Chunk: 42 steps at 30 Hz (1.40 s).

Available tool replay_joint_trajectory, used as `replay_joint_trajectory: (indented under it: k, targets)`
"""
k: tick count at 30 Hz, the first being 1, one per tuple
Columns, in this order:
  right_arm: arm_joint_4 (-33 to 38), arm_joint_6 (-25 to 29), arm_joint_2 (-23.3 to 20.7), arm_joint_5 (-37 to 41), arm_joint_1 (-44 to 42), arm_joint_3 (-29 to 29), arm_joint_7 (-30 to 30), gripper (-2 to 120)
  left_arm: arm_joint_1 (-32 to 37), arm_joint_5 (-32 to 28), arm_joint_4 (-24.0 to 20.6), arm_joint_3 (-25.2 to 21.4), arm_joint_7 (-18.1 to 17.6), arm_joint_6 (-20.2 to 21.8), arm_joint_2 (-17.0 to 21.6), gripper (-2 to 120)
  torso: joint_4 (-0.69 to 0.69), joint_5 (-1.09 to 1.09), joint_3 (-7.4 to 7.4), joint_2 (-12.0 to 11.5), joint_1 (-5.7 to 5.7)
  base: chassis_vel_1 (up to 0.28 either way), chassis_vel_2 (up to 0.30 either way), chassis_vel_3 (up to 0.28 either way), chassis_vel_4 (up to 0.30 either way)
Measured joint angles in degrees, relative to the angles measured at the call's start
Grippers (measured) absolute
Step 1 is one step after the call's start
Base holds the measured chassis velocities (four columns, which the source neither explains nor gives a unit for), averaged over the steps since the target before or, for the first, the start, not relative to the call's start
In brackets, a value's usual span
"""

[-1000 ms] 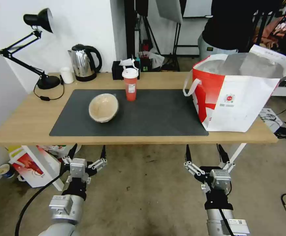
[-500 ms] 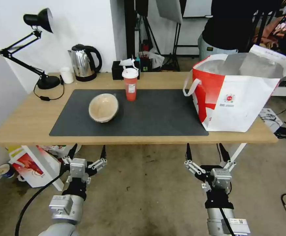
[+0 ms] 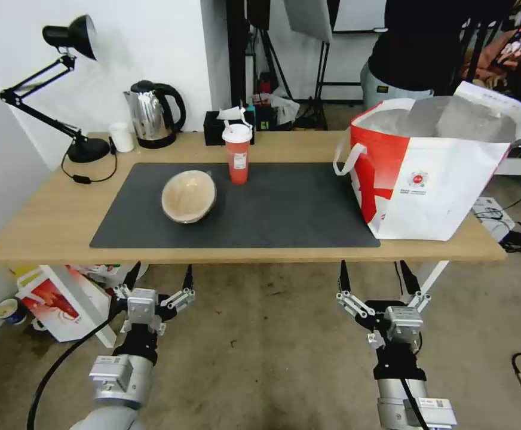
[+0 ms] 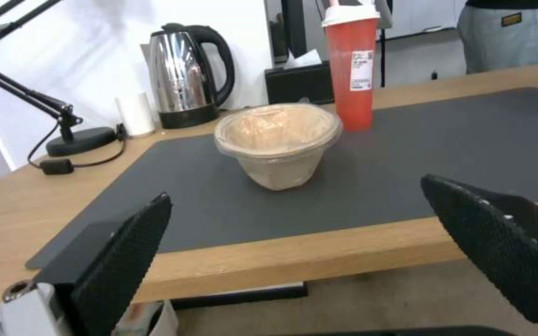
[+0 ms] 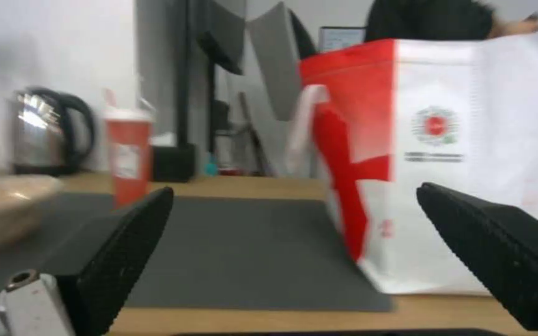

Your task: Pick up the trash from the table and place it into the takeout bag.

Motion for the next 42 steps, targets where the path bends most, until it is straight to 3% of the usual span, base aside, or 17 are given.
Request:
replay_joint_trajectory:
  k: [6,7,10,14,21,24,33,42]
  targets:
    - [3.5,1.0,-3.4,13.4,2.9,-1.1,-12.7,100,0.0,0.0,0.0,0.0,0.0,0.0,0.0,100,0.01,0.01,0.0,0.0,0.0,0.0,0.0,0.0,0.0]
    - [3.5,1.0,-3.4,13.4,2.9,-1.1,-12.7,100,0.0,0.0,0.0,0.0,0.0,0.0,0.0,100,0.01,0.01,0.0,0.0,0.0,0.0,0.0,0.0,0.0]
    - [6.1,0.4,-8.1,26.0,7.5,-1.3,-22.7,100,0.0,0.0,0.0,0.0,0.0,0.0,0.0,100,0.01,0.0,0.0,0.0,0.0,0.0,0.0,0.0,0.0]
    - [6.1,-1.7,-10.2,32.2,12.7,-2.0,-26.2,100,0.0,0.0,0.0,0.0,0.0,0.0,0.0,100,0.0,0.0,0.0,0.0,0.0,0.0,0.0,0.0,0.0]
    - [3.8,-5.4,-11.1,33.0,20.5,-5.5,-24.4,100,0.0,0.0,0.0,0.0,0.0,0.0,0.0,100,0.01,0.01,0.01,0.0,0.0,0.0,0.0,0.0,0.0]
    - [2.4,-12.5,-11.6,36.2,28.9,-8.7,-21.8,100,0.0,0.0,0.0,0.0,0.0,0.0,0.0,100,0.0,0.0,0.0,0.0,0.0,0.0,0.0,0.0,0.0]
    - [-2.1,-24.8,-11.5,43.7,47.7,-13.7,-14.8,100,0.0,0.0,0.0,0.0,0.0,0.0,0.0,100,0.02,-0.01,0.01,0.0,0.0,0.0,0.0,0.0,0.0]
    - [-6.9,-29.8,-11.0,47.9,59.2,-17.7,-12.1,100,0.0,0.0,0.0,0.0,0.0,0.0,0.0,100,0.01,0.0,0.01,0.0,0.0,0.0,0.0,0.0,0.0]
